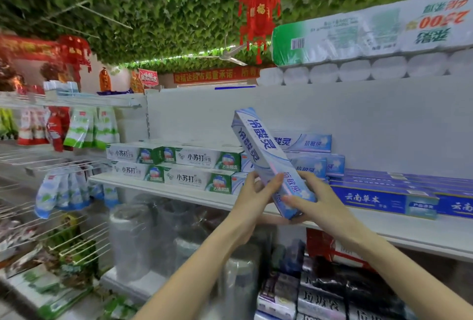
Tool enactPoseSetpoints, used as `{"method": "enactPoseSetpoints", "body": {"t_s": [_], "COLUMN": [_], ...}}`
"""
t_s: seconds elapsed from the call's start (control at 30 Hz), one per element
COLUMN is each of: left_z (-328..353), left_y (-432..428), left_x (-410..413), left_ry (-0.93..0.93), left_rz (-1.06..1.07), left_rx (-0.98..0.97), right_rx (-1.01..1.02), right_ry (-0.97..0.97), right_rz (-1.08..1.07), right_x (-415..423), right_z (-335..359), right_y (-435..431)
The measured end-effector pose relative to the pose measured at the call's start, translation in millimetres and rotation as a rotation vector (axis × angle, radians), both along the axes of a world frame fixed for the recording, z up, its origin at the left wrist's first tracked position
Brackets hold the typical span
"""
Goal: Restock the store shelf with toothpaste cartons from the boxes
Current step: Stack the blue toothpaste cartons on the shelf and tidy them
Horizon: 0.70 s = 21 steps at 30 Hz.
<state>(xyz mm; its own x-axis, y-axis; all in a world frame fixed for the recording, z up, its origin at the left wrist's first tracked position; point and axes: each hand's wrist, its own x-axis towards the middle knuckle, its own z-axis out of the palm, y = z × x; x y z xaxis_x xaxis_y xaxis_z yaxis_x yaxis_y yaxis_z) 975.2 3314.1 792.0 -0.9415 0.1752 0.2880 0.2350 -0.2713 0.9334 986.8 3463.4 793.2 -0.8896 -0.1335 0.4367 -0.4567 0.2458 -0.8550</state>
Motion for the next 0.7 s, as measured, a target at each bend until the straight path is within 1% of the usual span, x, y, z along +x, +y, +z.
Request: {"method": "enactPoseSetpoints", "body": {"t_s": [0.1, 0.17, 0.23, 0.37, 0.5, 0.57, 0.7], "left_z": [3.7, 12.9, 22.6, 36.4, 60.8, 77.7, 108.3], "left_y": [-26.3, -45.5, -62.3, -86.2, -110.7, -120.9, -127.5], "left_x": [-16.3, -28.6, -39.9, -63.9, -93.7, -112.3, -156.7], "left_ry": [0.094, 0.098, 0.086, 0.087, 0.088, 0.095, 0.186], "left_rz": [0.051, 0.099, 0.143, 0.210, 0.195, 0.220, 0.282], "left_rx": [-0.064, -0.013, 0.070, 0.102, 0.143, 0.107, -0.087], "right_rx": [-0.047, -0.046, -0.008, 0.090, 0.191, 0.233, 0.308], "right_ry": [0.029, 0.038, 0.065, 0.157, 0.274, 0.303, 0.326], "right_rz": [-0.087, -0.111, -0.119, -0.143, -0.165, -0.177, -0.210], "right_x": [-9.5, -14.5, -17.7, -36.7, -62.7, -76.1, -109.7], "right_z": [8.3, 19.3, 32.3, 55.3, 95.3, 114.9, 137.7], "right_y": [-9.2, -10.1, -12.9, -23.6, -23.5, -18.7, -7.4]}}
